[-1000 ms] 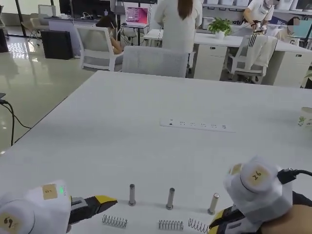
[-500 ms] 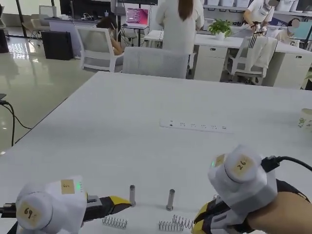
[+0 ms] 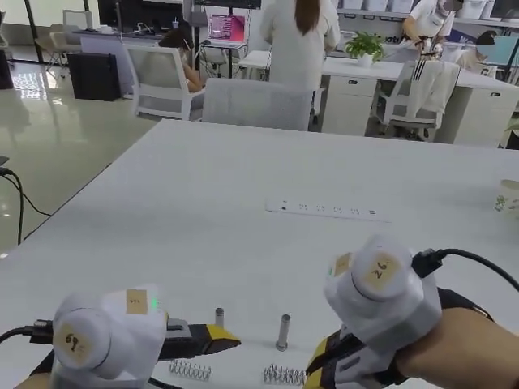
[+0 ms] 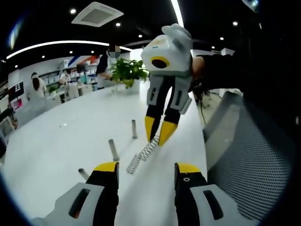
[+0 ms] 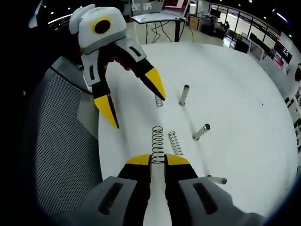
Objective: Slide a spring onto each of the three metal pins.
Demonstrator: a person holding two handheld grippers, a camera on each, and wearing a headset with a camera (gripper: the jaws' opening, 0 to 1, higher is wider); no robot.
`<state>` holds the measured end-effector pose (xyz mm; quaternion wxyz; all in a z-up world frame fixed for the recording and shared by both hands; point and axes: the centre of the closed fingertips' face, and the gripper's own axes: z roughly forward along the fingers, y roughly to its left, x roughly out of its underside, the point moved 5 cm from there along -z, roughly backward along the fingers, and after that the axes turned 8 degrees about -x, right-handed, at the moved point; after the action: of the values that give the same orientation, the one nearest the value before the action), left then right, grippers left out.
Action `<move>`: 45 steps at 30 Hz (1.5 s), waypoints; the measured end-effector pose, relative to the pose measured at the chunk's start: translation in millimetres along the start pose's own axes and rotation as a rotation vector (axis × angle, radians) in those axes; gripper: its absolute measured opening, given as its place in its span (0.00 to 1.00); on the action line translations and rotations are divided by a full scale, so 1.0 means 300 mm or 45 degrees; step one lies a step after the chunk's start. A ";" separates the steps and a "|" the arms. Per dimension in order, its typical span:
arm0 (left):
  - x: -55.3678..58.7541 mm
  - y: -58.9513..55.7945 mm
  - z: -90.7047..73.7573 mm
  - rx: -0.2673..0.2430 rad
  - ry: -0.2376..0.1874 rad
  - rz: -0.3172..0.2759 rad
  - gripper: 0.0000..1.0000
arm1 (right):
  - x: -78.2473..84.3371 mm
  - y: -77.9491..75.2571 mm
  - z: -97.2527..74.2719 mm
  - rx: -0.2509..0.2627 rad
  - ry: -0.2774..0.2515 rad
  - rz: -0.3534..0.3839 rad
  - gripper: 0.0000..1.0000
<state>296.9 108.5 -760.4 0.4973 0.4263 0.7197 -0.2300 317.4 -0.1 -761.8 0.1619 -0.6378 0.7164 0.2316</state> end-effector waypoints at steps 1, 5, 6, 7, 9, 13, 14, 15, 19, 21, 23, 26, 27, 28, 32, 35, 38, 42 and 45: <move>0.000 -0.001 0.003 0.004 0.001 0.002 0.40 | -0.003 0.002 0.000 -0.004 0.000 -0.003 0.07; 0.009 -0.012 0.011 0.022 0.011 0.037 0.37 | -0.018 0.012 0.007 -0.023 0.007 -0.023 0.07; 0.009 -0.014 0.012 0.026 0.010 0.048 0.36 | -0.022 0.015 0.009 -0.027 0.009 -0.030 0.07; 0.008 -0.016 0.013 0.027 0.007 0.059 0.35 | -0.025 0.019 0.012 -0.038 0.016 -0.037 0.07; 0.007 -0.017 0.016 0.034 0.004 0.066 0.33 | -0.030 0.025 0.017 -0.051 0.022 -0.048 0.07; 0.012 -0.026 0.025 0.047 0.011 0.107 0.29 | -0.038 0.035 0.023 -0.072 0.037 -0.064 0.07; 0.013 -0.029 0.027 0.050 0.013 0.116 0.28 | -0.039 0.037 0.024 -0.077 0.041 -0.068 0.07; 0.015 -0.033 0.030 0.056 0.017 0.131 0.27 | -0.040 0.039 0.025 -0.084 0.043 -0.069 0.07; 0.022 -0.042 0.038 0.071 0.029 0.188 0.22 | -0.043 0.047 0.027 -0.103 0.053 -0.065 0.07; 0.024 -0.045 0.040 0.073 0.035 0.211 0.20 | -0.045 0.052 0.029 -0.113 0.055 -0.062 0.07; 0.026 -0.048 0.041 0.078 0.039 0.226 0.18 | -0.045 0.056 0.031 -0.122 0.058 -0.054 0.07; 0.029 -0.050 0.042 0.082 0.045 0.261 0.14 | -0.046 0.064 0.035 -0.142 0.053 -0.023 0.07; 0.029 -0.051 0.043 0.083 0.046 0.267 0.13 | -0.047 0.066 0.036 -0.145 0.052 -0.019 0.08; 0.030 -0.052 0.043 0.084 0.047 0.277 0.12 | -0.048 0.068 0.036 -0.149 0.050 -0.013 0.07; 0.034 -0.058 0.045 0.090 0.056 0.319 0.07 | -0.052 0.076 0.036 -0.169 0.039 0.025 0.07; 0.036 -0.058 0.045 0.091 0.060 0.332 0.05 | -0.051 0.080 0.036 -0.179 0.042 0.049 0.07; 0.038 -0.060 0.046 0.096 0.063 0.344 0.05 | -0.051 0.083 0.036 -0.182 0.044 0.061 0.07; 0.042 -0.061 0.046 0.098 0.073 0.355 0.03 | -0.058 0.085 0.031 -0.181 0.039 0.059 0.08; 0.040 -0.059 0.045 0.094 0.070 0.354 0.03 | -0.066 0.085 0.021 -0.170 0.022 0.052 0.08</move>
<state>287.2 93.5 -778.5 0.4886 0.5460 0.6581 -0.1734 294.5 21.9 -753.6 0.1079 -0.6346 0.7135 0.2766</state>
